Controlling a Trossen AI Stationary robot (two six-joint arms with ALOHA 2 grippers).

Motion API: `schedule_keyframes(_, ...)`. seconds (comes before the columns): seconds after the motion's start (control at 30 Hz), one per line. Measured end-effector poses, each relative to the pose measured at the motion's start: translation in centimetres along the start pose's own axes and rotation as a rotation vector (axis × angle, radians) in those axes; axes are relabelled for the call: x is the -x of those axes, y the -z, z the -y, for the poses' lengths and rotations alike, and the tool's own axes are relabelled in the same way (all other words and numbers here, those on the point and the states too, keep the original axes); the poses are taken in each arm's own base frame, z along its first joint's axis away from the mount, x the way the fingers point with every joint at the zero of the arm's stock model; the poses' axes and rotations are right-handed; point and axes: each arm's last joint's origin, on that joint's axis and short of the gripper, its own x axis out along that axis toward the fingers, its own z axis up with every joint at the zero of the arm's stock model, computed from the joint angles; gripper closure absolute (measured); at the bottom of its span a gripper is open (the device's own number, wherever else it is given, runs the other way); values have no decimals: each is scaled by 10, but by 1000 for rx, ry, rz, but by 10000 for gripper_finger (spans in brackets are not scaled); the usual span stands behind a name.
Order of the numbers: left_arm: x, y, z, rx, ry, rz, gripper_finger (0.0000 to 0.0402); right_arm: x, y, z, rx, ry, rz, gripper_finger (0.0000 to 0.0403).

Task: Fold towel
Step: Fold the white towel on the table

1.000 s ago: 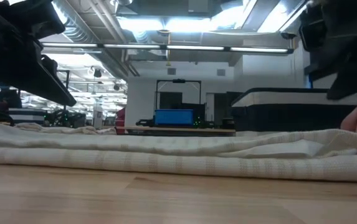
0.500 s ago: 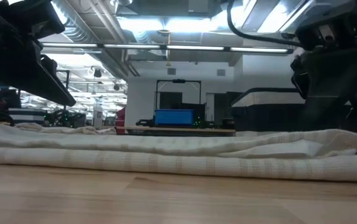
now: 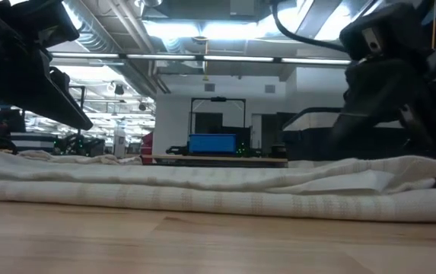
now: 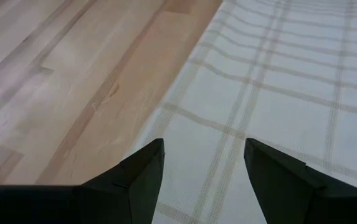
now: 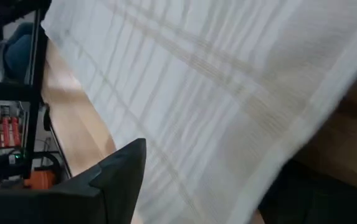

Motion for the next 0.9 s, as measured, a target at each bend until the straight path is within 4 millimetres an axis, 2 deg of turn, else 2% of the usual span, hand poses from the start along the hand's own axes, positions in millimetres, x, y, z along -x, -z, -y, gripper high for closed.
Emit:
schedule_keyframes(0.17, 0, 0, 0, 1, 1, 1, 188, -3, -6, -1, -11, -2, 36, 139)
schedule_keyframes(0.4, 0, -1, 1, 7, 8, 9, 188, -20, -16, -13, 82, 18, 66, 139)
schedule_keyframes(0.57, 0, -1, 1, 1, 9, 10, 188, -24, -18, -15, 99, 30, 103, 148)
schedule_keyframes(0.67, 0, -1, 1, -4, 9, 10, 188, -25, -22, -14, 146, 48, 143, 184)
schedule_keyframes(0.73, 0, -2, 2, 0, 13, 14, 188, -26, -23, -12, 196, 63, 154, 223)
schedule_keyframes(0.9, -3, -9, 5, 16, 67, 38, 188, -26, -22, -10, 320, 82, 155, 353)
